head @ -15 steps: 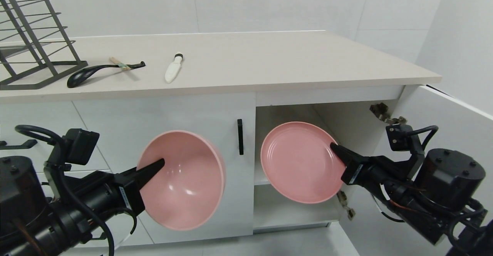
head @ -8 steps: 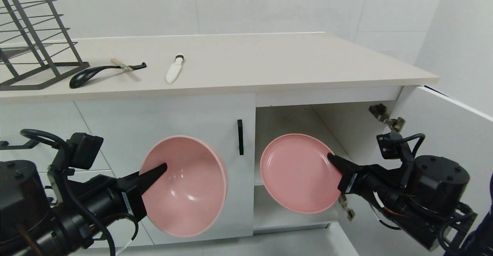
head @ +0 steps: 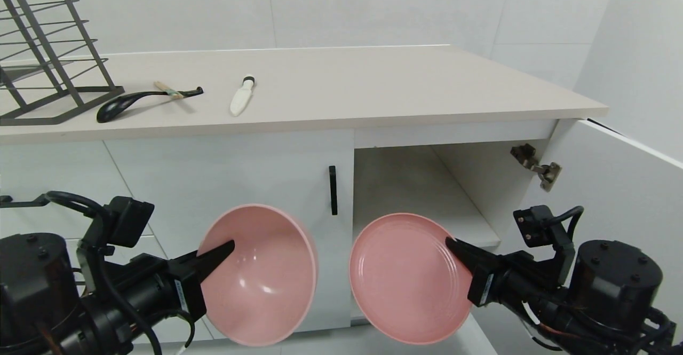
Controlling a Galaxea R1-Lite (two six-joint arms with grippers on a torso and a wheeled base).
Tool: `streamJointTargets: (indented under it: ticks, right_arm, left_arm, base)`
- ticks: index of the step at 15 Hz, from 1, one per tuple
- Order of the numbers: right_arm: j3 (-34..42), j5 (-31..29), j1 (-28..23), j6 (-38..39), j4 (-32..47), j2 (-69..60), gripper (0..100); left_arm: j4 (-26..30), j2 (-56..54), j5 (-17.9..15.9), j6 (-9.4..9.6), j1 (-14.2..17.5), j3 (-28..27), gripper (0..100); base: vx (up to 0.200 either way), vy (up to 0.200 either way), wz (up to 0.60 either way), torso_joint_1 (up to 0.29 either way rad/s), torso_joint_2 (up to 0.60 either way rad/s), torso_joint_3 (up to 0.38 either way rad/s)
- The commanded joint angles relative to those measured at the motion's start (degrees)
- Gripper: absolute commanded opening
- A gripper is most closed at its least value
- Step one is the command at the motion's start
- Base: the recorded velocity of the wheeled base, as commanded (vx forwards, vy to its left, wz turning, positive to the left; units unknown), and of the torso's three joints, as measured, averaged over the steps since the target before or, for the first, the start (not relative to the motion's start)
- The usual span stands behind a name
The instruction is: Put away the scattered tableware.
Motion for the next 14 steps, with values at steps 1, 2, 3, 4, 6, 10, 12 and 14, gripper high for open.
streamJointTargets:
  ticks: [1, 2, 3, 4, 6, 10, 12, 14]
  right_arm:
    - [0.0, -0.1, 0.3, -0.3, -0.1, 2.6, 0]
    - [-0.1, -0.1, -0.7, -0.3, -0.1, 3.9, 0]
    - [-1.1, -0.1, -1.9, -0.1, -0.1, 6.6, 0]
    - [-2.0, -0.1, -2.8, 0.1, -0.1, 8.3, 0]
    - [-4.6, -0.2, -5.5, 0.4, -0.1, 12.2, 0]
    - [-9.2, -0.1, -11.0, 1.3, -0.1, 18.9, 0]
    - [-13.7, -0.1, -13.7, 2.0, -0.1, 21.8, 0]
    - [-16.7, -0.1, -14.3, 2.0, -0.1, 24.0, 0]
  left_arm:
    - [0.0, 0.1, 0.0, 1.50, -0.1, 1.0, 0]
    - [-0.1, -0.1, -0.1, 3.61, -0.2, 2.4, 0]
    - [-0.5, -0.2, 0.1, 7.04, -1.0, 3.7, 0]
    - [-2.0, -0.3, 0.1, 7.30, -2.1, 4.5, 0]
    - [-5.4, -0.5, 0.0, 7.48, -3.1, 6.0, 0]
    - [-6.5, -0.4, 0.0, 7.57, -3.2, 6.6, 0]
    - [-7.0, -0.5, 0.1, 7.39, -3.3, 7.0, 0]
    - [-8.7, -0.5, 0.0, 7.65, -3.5, 7.2, 0]
  base:
    - [0.000, 0.000, 0.00, 0.000, 0.00, 0.000]
    - [0.000, 0.000, 0.00, 0.000, 0.00, 0.000]
    - [0.200, 0.000, 0.00, 0.002, 0.00, 0.002]
    - [0.000, 0.000, 0.00, 0.000, 0.00, 0.000]
    - [0.000, 0.000, 0.00, 0.000, 0.00, 0.000]
    - [0.000, 0.000, 0.00, 0.000, 0.00, 0.000]
    - [0.100, 0.000, 0.00, 0.004, 0.00, 0.004]
    - [0.000, 0.000, 0.00, 0.000, 0.00, 0.000]
